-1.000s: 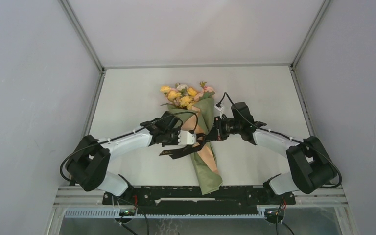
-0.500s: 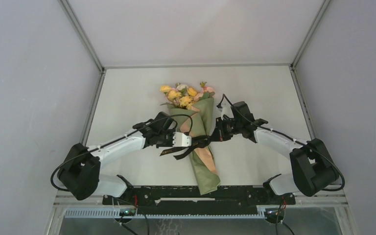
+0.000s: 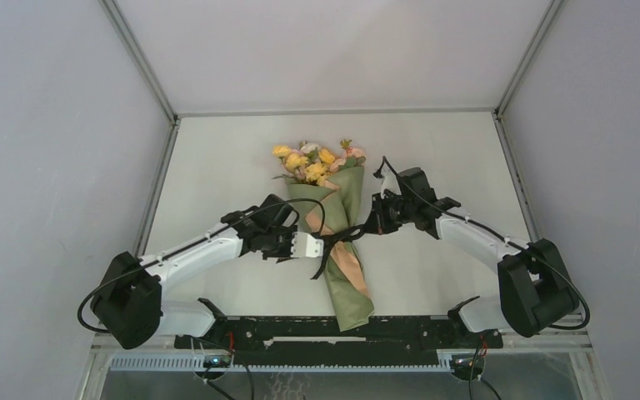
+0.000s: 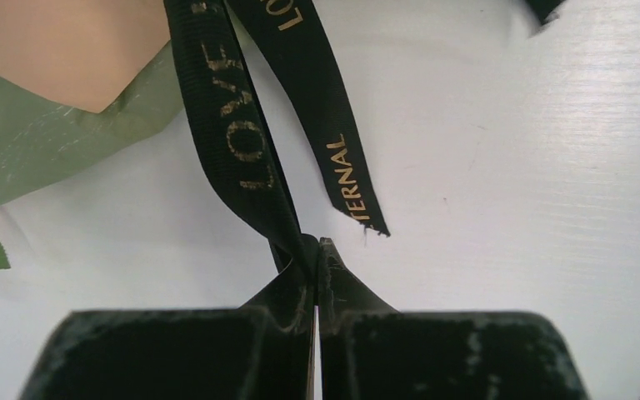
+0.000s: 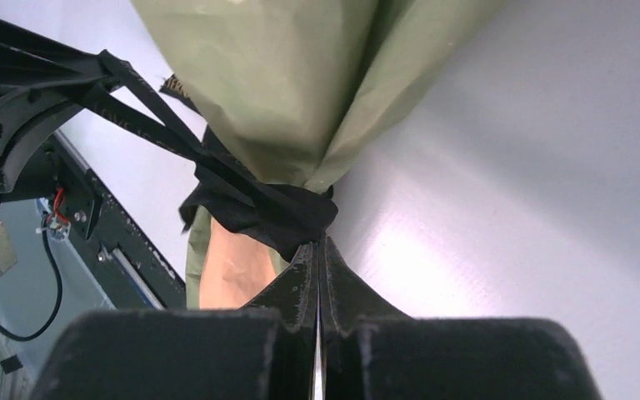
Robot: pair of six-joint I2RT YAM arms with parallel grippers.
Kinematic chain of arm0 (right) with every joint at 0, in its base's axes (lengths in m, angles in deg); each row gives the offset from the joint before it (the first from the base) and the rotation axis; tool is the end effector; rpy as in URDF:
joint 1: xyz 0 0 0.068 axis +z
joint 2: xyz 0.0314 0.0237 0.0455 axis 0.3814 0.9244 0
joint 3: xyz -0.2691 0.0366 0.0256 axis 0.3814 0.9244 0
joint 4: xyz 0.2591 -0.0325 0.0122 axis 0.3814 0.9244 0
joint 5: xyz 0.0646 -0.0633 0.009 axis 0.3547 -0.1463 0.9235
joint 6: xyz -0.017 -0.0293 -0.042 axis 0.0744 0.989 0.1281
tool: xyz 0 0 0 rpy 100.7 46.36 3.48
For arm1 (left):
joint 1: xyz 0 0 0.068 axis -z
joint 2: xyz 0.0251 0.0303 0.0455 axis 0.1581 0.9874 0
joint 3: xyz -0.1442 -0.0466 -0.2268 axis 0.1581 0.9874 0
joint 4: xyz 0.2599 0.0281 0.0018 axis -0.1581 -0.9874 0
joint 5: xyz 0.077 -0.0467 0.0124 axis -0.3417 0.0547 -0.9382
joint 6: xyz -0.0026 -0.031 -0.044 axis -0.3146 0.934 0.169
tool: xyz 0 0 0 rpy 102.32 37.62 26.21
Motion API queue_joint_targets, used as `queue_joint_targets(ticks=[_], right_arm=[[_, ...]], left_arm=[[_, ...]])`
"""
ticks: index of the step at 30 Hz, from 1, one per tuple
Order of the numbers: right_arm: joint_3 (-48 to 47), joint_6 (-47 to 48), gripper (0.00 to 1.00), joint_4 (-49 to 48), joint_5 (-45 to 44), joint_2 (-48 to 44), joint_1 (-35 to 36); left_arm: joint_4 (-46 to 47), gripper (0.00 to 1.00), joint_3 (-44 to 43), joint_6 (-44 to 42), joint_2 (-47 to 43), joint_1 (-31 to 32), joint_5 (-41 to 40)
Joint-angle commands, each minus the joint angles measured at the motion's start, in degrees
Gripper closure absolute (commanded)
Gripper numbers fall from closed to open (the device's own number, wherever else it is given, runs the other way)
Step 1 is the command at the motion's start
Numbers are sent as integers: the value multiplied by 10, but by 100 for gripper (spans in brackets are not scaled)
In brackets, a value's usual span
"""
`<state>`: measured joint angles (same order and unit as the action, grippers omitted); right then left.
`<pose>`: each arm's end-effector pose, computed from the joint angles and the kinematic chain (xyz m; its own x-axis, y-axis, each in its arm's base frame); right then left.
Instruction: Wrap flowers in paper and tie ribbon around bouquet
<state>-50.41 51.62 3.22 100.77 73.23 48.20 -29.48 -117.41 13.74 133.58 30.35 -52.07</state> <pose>0.2397 0.1357 0.2074 -0.8093 -0.1767 -0.5601 -0.5079 0.6896 0.5163 0.1789 -0.1541 0.1995 0.1632 0.9249 -0.3434 0.9627 -0.0731 0.2605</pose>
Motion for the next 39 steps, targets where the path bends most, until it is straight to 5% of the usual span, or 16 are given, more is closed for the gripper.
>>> queue_joint_targets(ticks=[1,9,10,12,14,20,22,26,30,39], right_arm=[[-21,1,100,-5,-43,-1,-4],[-10,-18,100,-51,-25,-27,29],[-10,-9,100,-57,-14,-27,42],[-10,2,100,-64,18,-21,58],[-9,4,100,-67,42,-12,60],[-4,13,100,-77,84,4,63],[-4,14,100,-82,89,7,62],[-3,11,100,-84,95,10,63],[2,10,100,-88,102,9,62],[9,8,100,-99,111,13,59]], left_arm=[[29,100,28,-23,-18,-5,-41],[31,100,10,-26,-20,4,-20],[8,89,-8,-27,-24,13,3],[-28,51,-44,-30,-33,28,52],[-48,41,-68,-30,-41,28,84],[-67,45,-158,-4,-30,27,197],[-14,48,-156,65,-12,36,223],[146,51,-127,190,22,51,214],[243,49,-105,220,40,64,194],[236,60,-107,248,73,71,202]])
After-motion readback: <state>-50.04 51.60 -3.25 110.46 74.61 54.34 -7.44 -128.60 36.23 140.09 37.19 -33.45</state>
